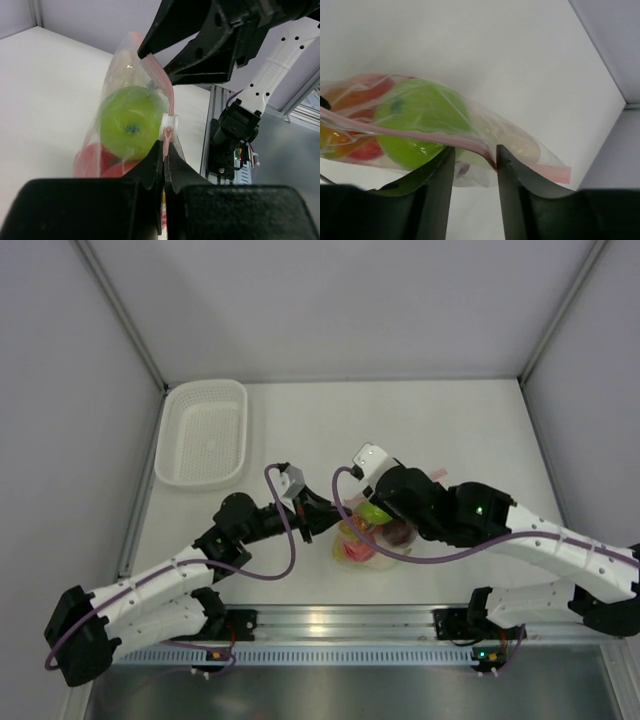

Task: Open the zip-top bag and remove the fake food
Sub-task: Unzip the zipper food storage bag at the center of the board.

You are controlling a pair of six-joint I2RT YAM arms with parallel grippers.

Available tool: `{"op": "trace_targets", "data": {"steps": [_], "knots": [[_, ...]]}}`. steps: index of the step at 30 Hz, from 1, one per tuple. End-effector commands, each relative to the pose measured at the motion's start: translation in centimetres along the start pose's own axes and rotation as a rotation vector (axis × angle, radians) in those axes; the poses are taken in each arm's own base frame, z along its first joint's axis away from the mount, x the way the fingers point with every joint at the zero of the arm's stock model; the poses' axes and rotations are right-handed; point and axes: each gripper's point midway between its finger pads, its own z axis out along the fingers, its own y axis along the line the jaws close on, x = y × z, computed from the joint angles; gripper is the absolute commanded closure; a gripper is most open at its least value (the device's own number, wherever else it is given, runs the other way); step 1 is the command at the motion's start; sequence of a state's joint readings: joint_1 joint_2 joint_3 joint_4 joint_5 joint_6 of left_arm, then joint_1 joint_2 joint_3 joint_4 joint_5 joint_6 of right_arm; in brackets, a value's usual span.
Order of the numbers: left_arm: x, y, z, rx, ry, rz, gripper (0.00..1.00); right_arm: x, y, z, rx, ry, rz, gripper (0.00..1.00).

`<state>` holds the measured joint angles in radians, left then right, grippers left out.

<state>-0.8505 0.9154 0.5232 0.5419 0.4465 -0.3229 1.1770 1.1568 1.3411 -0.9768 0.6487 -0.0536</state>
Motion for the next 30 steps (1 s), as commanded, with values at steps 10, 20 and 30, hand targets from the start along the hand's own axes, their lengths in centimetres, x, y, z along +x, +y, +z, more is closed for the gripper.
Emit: {"op": "trace_targets", "data": {"steps": [10, 20, 30], "knots": [[-3.2, -1.8, 0.3, 0.084, -0.086, 0.091, 1.00, -7.4, 3.2, -5.1, -0.384, -0.419, -0.012, 0.21], [-3.7, -3.4, -0.1, 0.163, -0.078, 0.134, 1.00, -10.7, 6.6, -6.1, -0.586, -0.517, -0.114, 0.28], [-3.8, -4.2, -0.6, 0.197, -0.081, 0.149, 1.00, -11.4, 7.8, -5.1, -0.725, -0.494, -0.109, 0.54]]}}
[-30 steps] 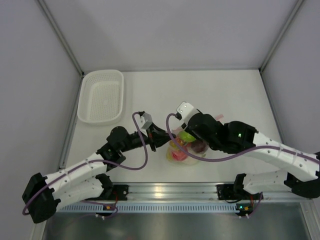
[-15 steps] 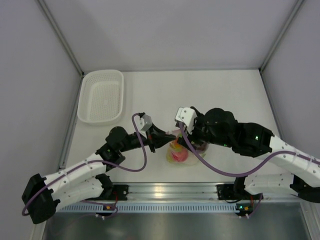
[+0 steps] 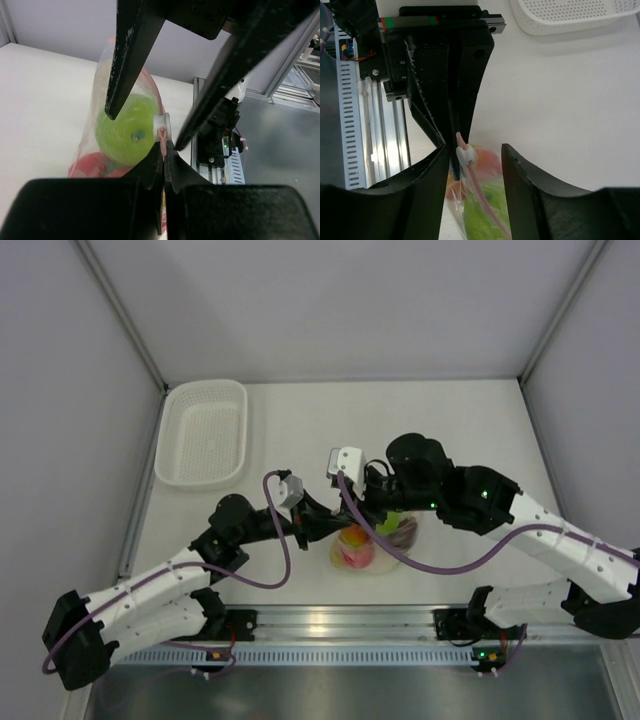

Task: Open the zip-top bag and remove the fake food
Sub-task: Unzip the zipper food storage bag at the center of the board.

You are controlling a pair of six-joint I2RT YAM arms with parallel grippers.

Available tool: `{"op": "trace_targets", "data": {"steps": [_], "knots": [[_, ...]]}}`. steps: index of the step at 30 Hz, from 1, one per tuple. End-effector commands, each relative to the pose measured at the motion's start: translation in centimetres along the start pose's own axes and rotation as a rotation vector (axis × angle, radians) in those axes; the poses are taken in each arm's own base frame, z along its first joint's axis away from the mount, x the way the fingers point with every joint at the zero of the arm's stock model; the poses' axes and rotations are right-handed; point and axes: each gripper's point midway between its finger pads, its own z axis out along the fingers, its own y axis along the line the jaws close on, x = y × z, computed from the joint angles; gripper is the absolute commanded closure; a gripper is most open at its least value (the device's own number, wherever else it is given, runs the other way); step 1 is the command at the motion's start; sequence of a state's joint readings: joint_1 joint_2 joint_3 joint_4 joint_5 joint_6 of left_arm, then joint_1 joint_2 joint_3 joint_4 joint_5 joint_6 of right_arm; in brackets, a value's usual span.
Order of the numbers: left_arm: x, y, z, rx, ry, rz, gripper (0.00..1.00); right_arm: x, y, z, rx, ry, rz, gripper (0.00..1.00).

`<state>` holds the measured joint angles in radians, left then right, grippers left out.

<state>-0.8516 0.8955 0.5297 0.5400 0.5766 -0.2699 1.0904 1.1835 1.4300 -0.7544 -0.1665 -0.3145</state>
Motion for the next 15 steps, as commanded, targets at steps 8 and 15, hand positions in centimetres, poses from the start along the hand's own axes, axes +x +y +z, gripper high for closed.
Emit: {"op": "trace_targets", "data": {"steps": [8, 15], "knots": [[-4.1, -1.5, -0.3, 0.042, -0.108, 0.105, 1.00, -2.0, -0.4, -0.5, -0.079, -0.074, 0.009, 0.78], [-4.0, -0.7, -0.4, -0.003, -0.097, 0.108, 1.00, -0.9, -0.4, -0.3, -0.077, -0.048, 0.028, 1.00]]}}
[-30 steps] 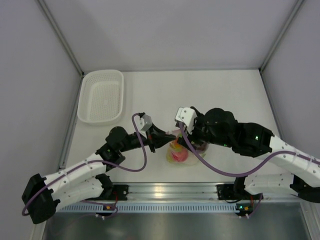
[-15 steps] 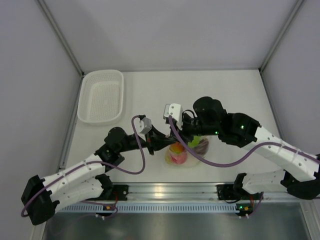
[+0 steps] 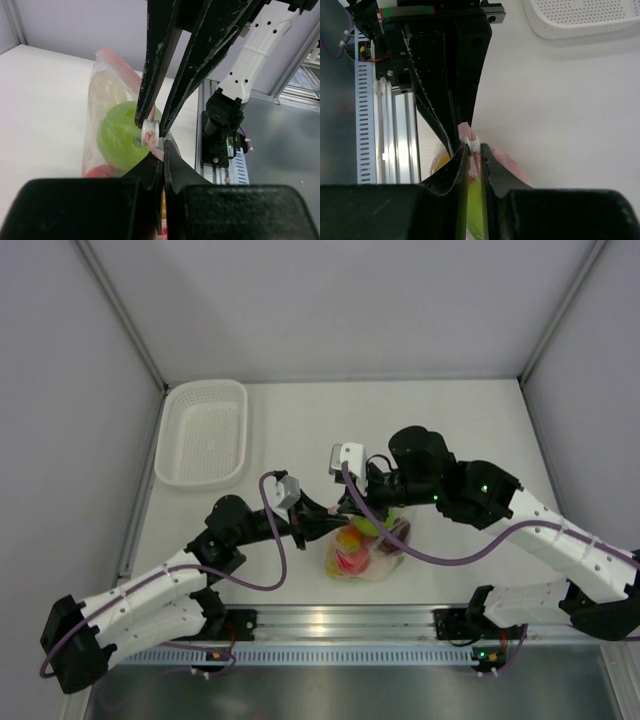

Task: Open the zip-top bag and remove the fake food
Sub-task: Unzip the zipper food storage bag at the center of the board.

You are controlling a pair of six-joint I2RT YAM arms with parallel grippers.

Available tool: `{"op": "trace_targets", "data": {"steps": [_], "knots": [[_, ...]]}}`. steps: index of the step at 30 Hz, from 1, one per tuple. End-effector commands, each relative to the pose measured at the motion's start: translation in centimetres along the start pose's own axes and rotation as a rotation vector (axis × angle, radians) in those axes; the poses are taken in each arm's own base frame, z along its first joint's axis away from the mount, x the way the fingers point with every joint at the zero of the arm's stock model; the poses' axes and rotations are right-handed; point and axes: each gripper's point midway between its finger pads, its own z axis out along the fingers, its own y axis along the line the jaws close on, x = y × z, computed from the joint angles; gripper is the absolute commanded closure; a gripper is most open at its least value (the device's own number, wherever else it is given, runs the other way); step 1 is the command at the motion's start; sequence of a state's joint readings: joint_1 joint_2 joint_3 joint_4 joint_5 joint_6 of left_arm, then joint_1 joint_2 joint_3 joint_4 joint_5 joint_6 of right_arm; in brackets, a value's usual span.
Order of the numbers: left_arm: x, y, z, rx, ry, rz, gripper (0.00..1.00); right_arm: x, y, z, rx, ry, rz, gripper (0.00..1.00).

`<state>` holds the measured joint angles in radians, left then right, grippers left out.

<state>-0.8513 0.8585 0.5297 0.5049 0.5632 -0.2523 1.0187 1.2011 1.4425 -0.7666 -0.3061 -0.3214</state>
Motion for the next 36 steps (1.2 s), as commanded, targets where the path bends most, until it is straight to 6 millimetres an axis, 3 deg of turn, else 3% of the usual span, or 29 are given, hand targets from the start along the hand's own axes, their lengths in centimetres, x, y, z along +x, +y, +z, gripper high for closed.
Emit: {"op": "trace_targets", "data": {"steps": [1, 5, 16, 30, 36], "knots": [[-3.5, -0.1, 0.1, -0.013, -0.091, 0.096, 1.00, -0.9, -0.4, -0.5, 0.008, -0.032, -0.001, 1.00], [-4.0, 0.9, -0.2, -0.083, -0.096, 0.111, 1.00, -0.8, -1.2, -1.5, 0.069, -0.056, 0.009, 1.00], [-3.9, -0.1, 0.7, -0.001, -0.064, 0.114, 1.00, -0.2, -1.5, -1.0, 0.066, -0.057, 0.022, 1.00], [-6.0, 0.1, 0.2, -0.042, -0.062, 0.177, 1.00, 5.0, -3.3, -2.8, 0.213, 0.011, 0.089, 1.00], [-6.7, 1.3, 0.2, -0.109, -0.033, 0.200, 1.00, 6.0, -3.7, -4.5, 0.285, 0.006, 0.112, 1.00]]}}
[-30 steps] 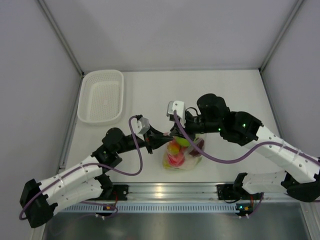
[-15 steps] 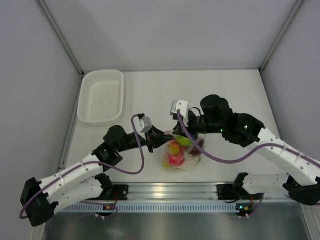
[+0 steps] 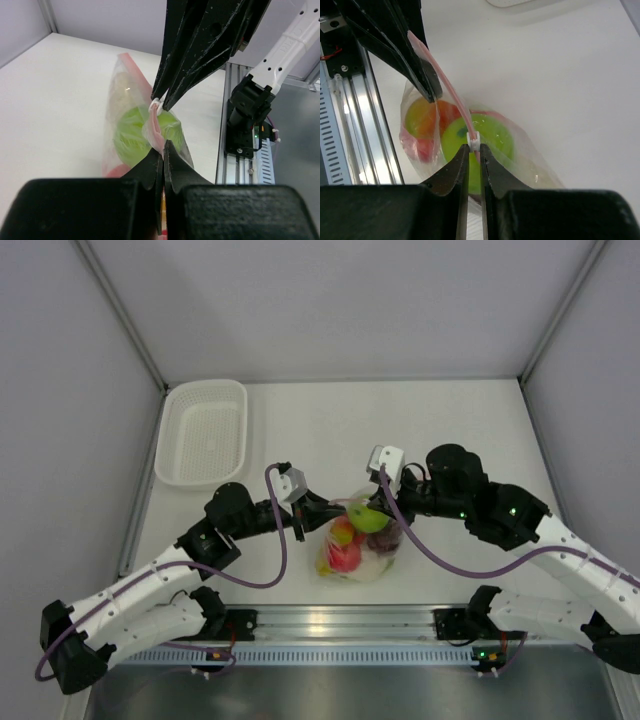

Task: Open the zip-top bag and remove the fake food
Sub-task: Unzip the zipper food storage bag at the center of the board.

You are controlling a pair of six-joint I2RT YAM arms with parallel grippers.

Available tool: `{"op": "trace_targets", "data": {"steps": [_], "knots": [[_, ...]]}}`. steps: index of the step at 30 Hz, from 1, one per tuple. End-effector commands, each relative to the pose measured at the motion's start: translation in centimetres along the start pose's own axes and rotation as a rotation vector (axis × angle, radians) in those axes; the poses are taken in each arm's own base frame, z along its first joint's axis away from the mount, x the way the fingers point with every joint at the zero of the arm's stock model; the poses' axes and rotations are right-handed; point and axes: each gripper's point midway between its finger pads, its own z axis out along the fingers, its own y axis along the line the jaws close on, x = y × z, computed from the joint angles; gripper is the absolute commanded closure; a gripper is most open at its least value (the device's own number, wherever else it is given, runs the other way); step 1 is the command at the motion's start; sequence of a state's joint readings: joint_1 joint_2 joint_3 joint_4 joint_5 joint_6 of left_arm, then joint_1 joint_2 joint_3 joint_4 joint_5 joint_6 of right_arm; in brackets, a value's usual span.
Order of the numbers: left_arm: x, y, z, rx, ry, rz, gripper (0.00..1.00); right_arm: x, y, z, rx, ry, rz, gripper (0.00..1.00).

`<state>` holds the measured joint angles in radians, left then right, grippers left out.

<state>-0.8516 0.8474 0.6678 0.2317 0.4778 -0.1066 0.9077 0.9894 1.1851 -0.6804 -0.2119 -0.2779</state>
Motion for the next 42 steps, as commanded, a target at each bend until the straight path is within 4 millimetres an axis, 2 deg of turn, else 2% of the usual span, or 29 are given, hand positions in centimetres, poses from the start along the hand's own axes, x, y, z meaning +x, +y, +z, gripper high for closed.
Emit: {"op": "trace_targets", "data": {"steps": [1, 5, 13, 19, 22, 29, 42], "knots": [[-5.6, 0.2, 0.0, -0.026, -0.126, 0.115, 1.00, 0.6, -1.5, -1.5, 0.096, -0.001, 0.030, 1.00], [-6.0, 1.2, 0.0, -0.078, -0.127, 0.124, 1.00, 0.8, -2.3, -2.7, 0.158, 0.007, 0.041, 1.00], [-6.0, 5.1, -0.4, -0.283, -0.122, 0.116, 1.00, 2.1, -2.5, -4.4, 0.208, 0.026, 0.070, 1.00], [-6.3, 7.8, -0.7, -0.431, -0.134, 0.071, 1.00, 3.2, -1.9, -4.6, 0.193, 0.050, 0.088, 1.00], [-6.5, 9.9, -1.5, -0.561, -0.147, 0.043, 1.00, 3.7, -1.7, -4.6, 0.187, 0.068, 0.102, 1.00], [-7.4, 12.3, -3.4, -0.743, -0.189, -0.015, 1.00, 4.8, -1.9, -4.9, 0.216, 0.120, 0.125, 1.00], [-7.5, 14.1, -4.1, -0.864, -0.213, -0.114, 1.00, 5.9, -1.4, -5.3, 0.207, 0.159, 0.146, 1.00]]}}
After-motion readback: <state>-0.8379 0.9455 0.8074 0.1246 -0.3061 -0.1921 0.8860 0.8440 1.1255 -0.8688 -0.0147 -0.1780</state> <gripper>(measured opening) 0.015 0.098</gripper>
